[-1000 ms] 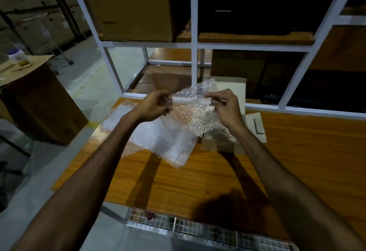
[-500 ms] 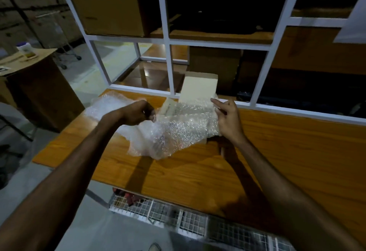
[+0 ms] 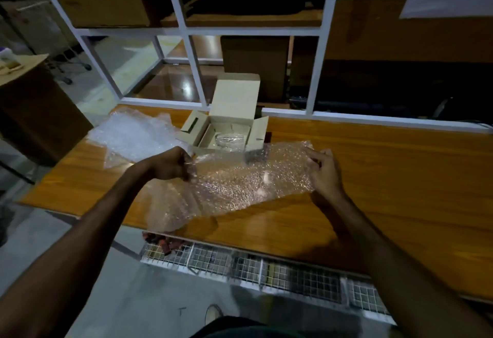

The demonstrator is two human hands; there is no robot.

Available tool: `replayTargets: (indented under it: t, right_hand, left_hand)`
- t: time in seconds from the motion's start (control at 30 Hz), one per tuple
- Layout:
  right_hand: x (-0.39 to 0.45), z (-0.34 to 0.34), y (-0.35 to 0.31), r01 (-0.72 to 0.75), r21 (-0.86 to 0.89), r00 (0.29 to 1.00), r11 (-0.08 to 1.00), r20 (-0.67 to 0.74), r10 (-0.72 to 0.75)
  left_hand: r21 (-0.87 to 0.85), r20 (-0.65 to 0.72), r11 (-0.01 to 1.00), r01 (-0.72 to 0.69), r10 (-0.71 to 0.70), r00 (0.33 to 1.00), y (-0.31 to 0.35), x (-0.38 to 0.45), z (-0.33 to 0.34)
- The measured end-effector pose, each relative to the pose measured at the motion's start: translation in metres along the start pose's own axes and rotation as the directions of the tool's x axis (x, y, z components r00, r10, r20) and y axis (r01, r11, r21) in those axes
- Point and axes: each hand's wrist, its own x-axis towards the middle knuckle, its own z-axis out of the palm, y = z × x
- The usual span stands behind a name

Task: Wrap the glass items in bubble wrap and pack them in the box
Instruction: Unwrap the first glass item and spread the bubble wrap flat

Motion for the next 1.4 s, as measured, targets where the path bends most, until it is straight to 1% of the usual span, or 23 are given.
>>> replayTargets:
  t: [0.07,0.1,0.17,0.2,0.3,0.37,0.47,0.57,0.7,0.77,0.87,0.97,1.03,1.1,1.13,1.17,1.23,1.3,1.33,1.4]
  right_hand:
    - [-0.005,-0.01,0.015,-0.037,-0.018,0.999,0.999,0.006,0.037]
    - [-0.008,-0.014,0.022,-0.053,-0.026,0.998,0.998,0.013,0.053]
    - [-0.012,-0.022,0.038,-0.067,-0.064,0.997,0.996,0.02,0.069]
    - [-0.013,-0.024,0.047,-0.074,-0.093,0.997,0.993,0.022,0.076]
    - [-0.018,-0.028,0.067,-0.084,-0.175,0.995,0.981,0.036,0.091]
    - [-0.02,-0.03,0.075,-0.077,-0.221,0.994,0.972,0.053,0.091]
    - [-0.024,-0.033,0.079,-0.078,-0.257,0.993,0.963,0.066,0.097]
    - [-0.027,-0.033,0.08,-0.069,-0.289,0.991,0.955,0.094,0.1]
    - [-0.029,-0.028,0.081,-0.087,-0.359,0.985,0.929,0.107,0.133]
    - [-0.031,-0.026,0.081,-0.082,-0.385,0.986,0.919,0.101,0.131]
    - [-0.035,-0.025,0.08,-0.061,-0.441,0.986,0.895,0.114,0.123]
    - [-0.038,-0.026,0.077,-0.086,-0.495,0.982,0.865,0.103,0.157]
    - [-0.043,-0.023,0.074,-0.102,-0.567,0.989,0.817,0.03,0.144]
    - [-0.048,-0.018,0.068,-0.136,-0.642,0.99,0.754,-0.072,0.117]
    - [-0.05,-0.013,0.062,-0.137,-0.661,0.991,0.738,-0.097,0.096]
    - [-0.052,-0.007,0.056,-0.112,-0.669,0.993,0.735,-0.095,0.065]
    - [-0.054,0.012,0.04,0.003,-0.661,1.0,0.75,-0.019,-0.021]
    - [-0.054,0.04,0.02,0.118,-0.61,0.992,0.783,0.105,-0.068]
    - [-0.054,0.056,0.012,0.163,-0.579,0.982,0.799,0.172,-0.076]
    - [-0.055,0.087,-0.002,0.235,-0.523,0.952,0.819,0.294,-0.086]
  left_hand:
    - [0.121,0.035,0.991,0.064,-0.069,0.997,-0.009,0.003,0.005]
    - [0.169,0.053,0.984,0.061,-0.071,0.996,-0.013,0.005,0.006]
    - [0.21,0.081,0.977,0.042,-0.06,0.995,-0.024,0.007,0.009]
    - [0.209,0.076,0.976,0.06,-0.078,0.994,-0.029,0.008,0.01]
    - [0.217,-0.011,0.962,0.163,-0.165,0.986,-0.04,0.014,0.016]
    - [0.183,-0.103,0.954,0.239,-0.223,0.969,-0.044,0.017,0.019]
    - [0.143,-0.227,0.942,0.305,-0.268,0.936,-0.055,0.019,0.025]
    - [0.088,-0.391,0.93,0.358,-0.298,0.871,-0.063,0.018,0.037]
    - [-0.004,-0.492,0.908,0.42,-0.368,0.789,-0.076,0.018,0.064]
    - [-0.004,-0.557,0.879,0.476,-0.397,0.729,-0.075,0.017,0.081]
    - [0.022,-0.658,0.871,0.491,-0.357,0.662,-0.061,0.013,0.103]
    - [0.035,-0.702,0.835,0.549,-0.37,0.609,-0.052,0.01,0.12]
    - [0.075,-0.698,0.789,0.609,-0.395,0.598,-0.043,0.009,0.129]
    - [0.113,-0.727,0.815,0.568,-0.322,0.606,-0.026,0.013,0.14]
    - [0.145,-0.736,0.84,0.522,-0.261,0.624,-0.013,0.015,0.146]
    - [0.194,-0.724,0.86,0.473,-0.2,0.66,0.001,0.019,0.154]
    - [0.291,-0.644,0.885,0.363,-0.099,0.758,0.024,0.029,0.171]
    - [0.36,-0.53,0.899,0.249,-0.023,0.848,0.039,0.038,0.188]
    - [0.381,-0.467,0.9,0.211,-0.01,0.884,0.044,0.041,0.195]
    - [0.386,-0.362,0.901,0.2,-0.052,0.931,0.045,0.047,0.204]
